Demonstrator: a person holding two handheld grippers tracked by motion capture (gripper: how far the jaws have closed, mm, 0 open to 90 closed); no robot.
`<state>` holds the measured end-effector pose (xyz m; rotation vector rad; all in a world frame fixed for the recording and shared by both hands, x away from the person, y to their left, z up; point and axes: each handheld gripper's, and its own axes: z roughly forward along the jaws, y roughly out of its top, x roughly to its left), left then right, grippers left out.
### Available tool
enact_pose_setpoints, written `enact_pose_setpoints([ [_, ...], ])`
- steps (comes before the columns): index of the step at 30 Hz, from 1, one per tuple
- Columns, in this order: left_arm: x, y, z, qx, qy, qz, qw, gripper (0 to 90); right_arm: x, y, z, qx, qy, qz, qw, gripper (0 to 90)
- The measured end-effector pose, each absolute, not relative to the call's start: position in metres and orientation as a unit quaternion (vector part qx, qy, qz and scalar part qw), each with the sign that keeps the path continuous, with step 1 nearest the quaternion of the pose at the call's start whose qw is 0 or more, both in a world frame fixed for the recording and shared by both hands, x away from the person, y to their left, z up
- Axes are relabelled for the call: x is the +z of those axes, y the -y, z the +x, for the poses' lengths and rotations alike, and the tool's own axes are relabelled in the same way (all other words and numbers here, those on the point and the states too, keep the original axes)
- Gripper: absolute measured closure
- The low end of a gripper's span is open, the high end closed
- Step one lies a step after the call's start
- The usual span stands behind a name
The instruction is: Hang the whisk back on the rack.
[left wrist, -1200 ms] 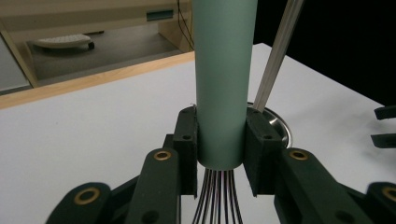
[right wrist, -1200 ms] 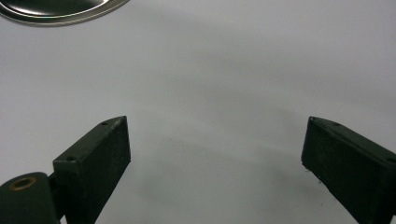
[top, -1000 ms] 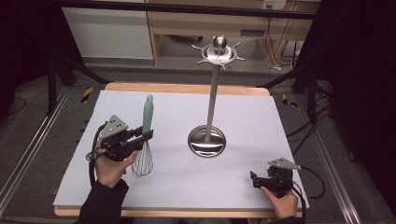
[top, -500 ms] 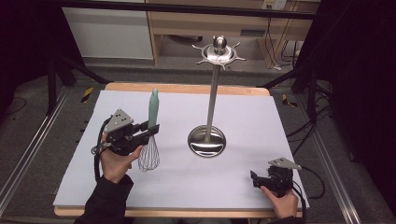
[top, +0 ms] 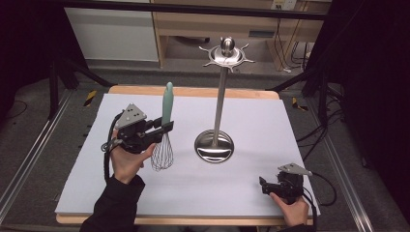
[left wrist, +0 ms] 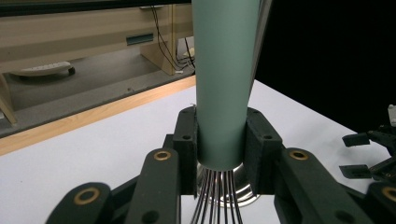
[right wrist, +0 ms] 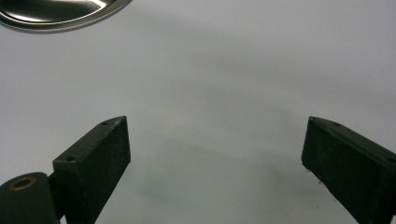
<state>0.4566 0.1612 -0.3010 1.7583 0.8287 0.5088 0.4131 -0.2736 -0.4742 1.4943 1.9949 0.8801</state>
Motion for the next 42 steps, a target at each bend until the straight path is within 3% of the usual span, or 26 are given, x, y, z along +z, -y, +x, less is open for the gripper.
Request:
enact_pose_setpoints([
  [42,-0.257,-0.123,0.470,0.231,-0.312,0.748,0.539,69.1,-0.474,0.273,0.414,0.323,-0.732,0.547,0.245,8.4],
])
